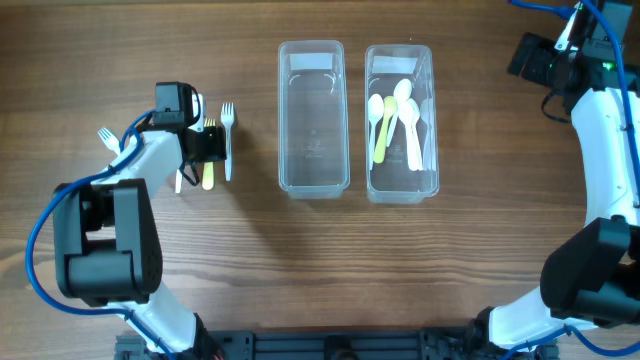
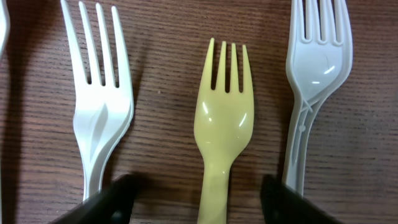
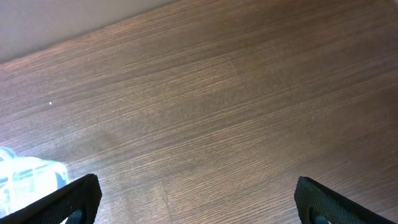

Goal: Pack container
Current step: 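Carry the yellow fork into the left container and release it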

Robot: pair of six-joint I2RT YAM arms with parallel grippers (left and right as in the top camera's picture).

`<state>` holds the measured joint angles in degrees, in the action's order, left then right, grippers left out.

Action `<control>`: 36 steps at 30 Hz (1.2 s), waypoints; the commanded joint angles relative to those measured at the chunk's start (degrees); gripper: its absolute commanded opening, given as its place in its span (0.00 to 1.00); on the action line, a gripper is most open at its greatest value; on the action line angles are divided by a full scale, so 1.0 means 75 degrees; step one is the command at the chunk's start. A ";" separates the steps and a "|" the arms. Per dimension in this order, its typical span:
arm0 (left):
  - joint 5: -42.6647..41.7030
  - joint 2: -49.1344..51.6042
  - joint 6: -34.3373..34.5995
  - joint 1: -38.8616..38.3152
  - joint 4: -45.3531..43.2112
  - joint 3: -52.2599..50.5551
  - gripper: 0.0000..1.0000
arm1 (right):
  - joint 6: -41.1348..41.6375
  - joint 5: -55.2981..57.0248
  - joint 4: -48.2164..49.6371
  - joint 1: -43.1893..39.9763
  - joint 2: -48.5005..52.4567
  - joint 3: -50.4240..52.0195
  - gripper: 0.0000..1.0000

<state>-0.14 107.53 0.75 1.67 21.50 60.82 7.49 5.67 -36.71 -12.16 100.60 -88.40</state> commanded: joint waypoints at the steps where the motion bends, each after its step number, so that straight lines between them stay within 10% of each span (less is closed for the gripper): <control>1: -0.0119 0.0140 -0.0070 0.0029 -0.0041 0.0108 0.32 | 0.0000 0.0128 0.0029 0.0012 -0.0096 -0.0134 1.00; 11: -0.0356 0.0137 -0.0044 -0.0032 -0.0044 0.0108 0.04 | 0.0003 0.0128 0.0029 0.0012 -0.0096 -0.0134 1.00; 36: -0.1294 -0.0283 0.1230 -0.1469 0.3013 0.4864 0.04 | 0.0000 0.0128 0.0029 0.0012 -0.0096 -0.0134 1.00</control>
<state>-6.74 107.02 6.09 -5.06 44.12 95.42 7.49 5.67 -36.73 -12.16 100.60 -88.40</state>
